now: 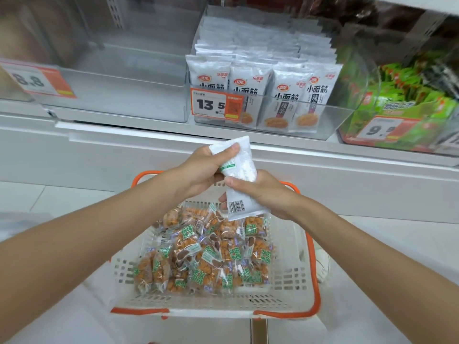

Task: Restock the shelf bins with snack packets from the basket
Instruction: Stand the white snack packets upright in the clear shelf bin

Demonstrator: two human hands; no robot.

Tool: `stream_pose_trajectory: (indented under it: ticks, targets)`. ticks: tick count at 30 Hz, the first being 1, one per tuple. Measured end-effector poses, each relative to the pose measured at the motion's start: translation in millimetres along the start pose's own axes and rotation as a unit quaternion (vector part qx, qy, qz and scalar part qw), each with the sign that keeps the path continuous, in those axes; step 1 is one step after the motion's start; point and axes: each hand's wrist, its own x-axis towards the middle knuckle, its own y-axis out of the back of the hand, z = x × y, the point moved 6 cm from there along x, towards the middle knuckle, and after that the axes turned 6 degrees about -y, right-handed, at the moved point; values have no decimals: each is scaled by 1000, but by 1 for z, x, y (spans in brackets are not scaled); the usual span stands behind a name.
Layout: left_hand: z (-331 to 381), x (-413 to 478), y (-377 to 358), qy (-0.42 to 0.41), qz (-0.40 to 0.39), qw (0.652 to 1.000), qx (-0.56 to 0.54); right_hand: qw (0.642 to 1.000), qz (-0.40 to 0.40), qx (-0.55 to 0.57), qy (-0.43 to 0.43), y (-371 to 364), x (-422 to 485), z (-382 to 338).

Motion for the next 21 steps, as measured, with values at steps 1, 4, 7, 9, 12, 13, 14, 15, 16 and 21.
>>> stream_pose_trajectory:
  ticks: [1,4,7,9,12,13,14,15,16,21]
  targets:
    - [1,0,0,8,1,1000,-10,1000,-5,14,-4,0,0,0]
    - [6,1,3,15,15,999,-30,998,-47,38,-19,-4,-3,1]
    - [12,1,7,7,16,999,-35,997,-55,52,-25,-7,-6,1]
    - [13,0,6,6,14,1000,-24,996,-61,62,-34,-7,-8,1]
    - [13,-2,6,3,12,1000,-9,993,-84,66,-59,-7,-10,3]
    - [13,-3,6,3,12,1000,-8,991,-93,65,-66,-8,-11,4]
    - [13,-3,7,3,12,1000,-7,990,-100,63,-72,-8,-10,4]
    - [12,-3,7,2,15,1000,-5,990,-105,61,-78,-7,-10,5]
    - [11,-4,8,2,22,1000,-2,989,-107,56,-81,-6,-10,5]
    - [0,-14,12,63,58,995,45,965,120,-233,-23,24,-8,-1]
